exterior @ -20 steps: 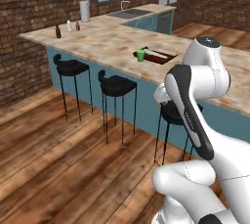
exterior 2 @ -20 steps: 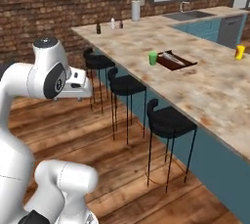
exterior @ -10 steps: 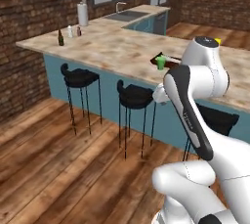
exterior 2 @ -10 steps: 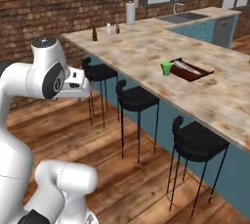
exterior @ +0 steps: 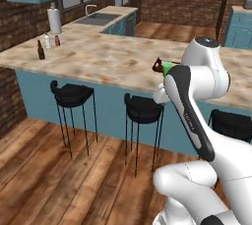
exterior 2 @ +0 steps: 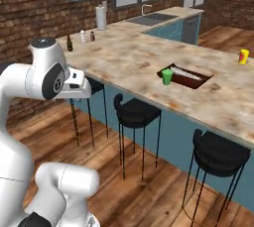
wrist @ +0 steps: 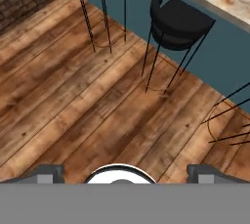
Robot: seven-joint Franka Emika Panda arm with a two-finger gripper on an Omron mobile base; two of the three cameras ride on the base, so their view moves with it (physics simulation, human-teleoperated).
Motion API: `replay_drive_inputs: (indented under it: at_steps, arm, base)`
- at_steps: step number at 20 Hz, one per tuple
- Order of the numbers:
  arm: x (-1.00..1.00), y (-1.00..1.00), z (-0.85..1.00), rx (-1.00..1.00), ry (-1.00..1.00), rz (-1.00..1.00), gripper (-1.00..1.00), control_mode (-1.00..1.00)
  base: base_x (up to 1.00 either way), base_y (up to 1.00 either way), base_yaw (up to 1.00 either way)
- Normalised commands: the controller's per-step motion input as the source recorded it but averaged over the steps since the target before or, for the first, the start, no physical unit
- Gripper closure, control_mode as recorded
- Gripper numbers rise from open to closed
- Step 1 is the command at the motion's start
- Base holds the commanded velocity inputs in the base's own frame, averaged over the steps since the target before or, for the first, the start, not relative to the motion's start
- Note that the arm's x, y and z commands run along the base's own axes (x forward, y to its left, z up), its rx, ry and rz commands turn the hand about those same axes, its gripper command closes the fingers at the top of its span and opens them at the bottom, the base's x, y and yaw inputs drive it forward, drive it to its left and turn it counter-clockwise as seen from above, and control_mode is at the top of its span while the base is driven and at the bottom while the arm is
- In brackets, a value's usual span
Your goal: Place the drinks on the dining counter in a tight cluster.
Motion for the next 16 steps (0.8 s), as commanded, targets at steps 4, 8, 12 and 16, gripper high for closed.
replay_drive_inputs:
  at_steps: [4,8,12,16]
  arm:
    - [0.00,0.00,0.00,0.00,0.00,0.00,-1.00,1.00]
    - [0.00,0.00,0.00,0.00,0.00,0.00,-1.00,1.00]
    - [0.00,0.00,0.00,0.00,0.00,0.00,-1.00,1.00]
    - [0.00,0.00,0.00,0.00,0.00,0.00,-1.00,1.00]
  base:
    - [0.71,1.00,-0.44]
    - [0.67,1.00,-0.44]
    - [0.70,1.00,-0.46]
    - [0.69,1.00,-0.52]
